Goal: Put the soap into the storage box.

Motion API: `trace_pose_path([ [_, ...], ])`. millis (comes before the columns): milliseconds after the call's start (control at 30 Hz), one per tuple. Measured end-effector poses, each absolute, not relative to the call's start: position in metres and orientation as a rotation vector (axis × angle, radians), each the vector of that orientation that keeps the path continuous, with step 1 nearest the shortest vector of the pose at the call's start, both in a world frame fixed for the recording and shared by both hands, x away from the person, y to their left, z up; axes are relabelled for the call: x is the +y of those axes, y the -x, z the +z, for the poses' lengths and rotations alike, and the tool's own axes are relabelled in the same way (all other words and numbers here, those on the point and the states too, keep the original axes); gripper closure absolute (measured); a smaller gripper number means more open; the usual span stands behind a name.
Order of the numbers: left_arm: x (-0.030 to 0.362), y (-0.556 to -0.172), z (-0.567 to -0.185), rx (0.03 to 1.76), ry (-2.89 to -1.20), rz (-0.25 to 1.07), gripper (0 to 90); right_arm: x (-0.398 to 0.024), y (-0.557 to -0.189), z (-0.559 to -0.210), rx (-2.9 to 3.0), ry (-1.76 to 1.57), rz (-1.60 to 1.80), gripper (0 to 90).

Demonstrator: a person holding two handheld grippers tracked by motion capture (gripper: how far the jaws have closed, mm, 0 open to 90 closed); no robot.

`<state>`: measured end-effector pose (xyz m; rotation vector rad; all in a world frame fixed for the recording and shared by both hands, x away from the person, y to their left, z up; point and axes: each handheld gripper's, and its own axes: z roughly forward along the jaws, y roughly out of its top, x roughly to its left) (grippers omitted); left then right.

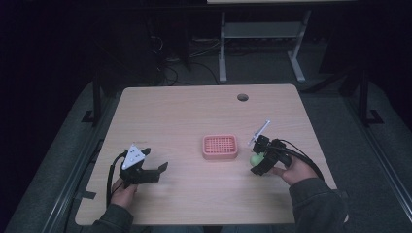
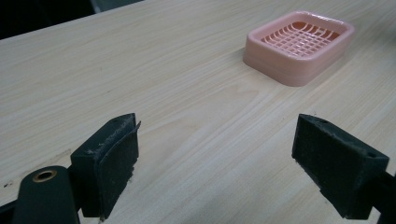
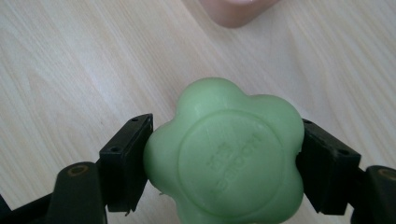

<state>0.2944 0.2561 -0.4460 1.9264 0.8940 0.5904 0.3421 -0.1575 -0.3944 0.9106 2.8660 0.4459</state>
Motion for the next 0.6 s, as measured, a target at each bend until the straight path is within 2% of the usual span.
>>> trace_pose_path([
  [600, 0.256, -0.294, -0.446, 0.897, -1.918, 0.583, 14.3, -0.129, -0.361, -0.385, 2.898, -0.838, 0.449, 26.3],
])
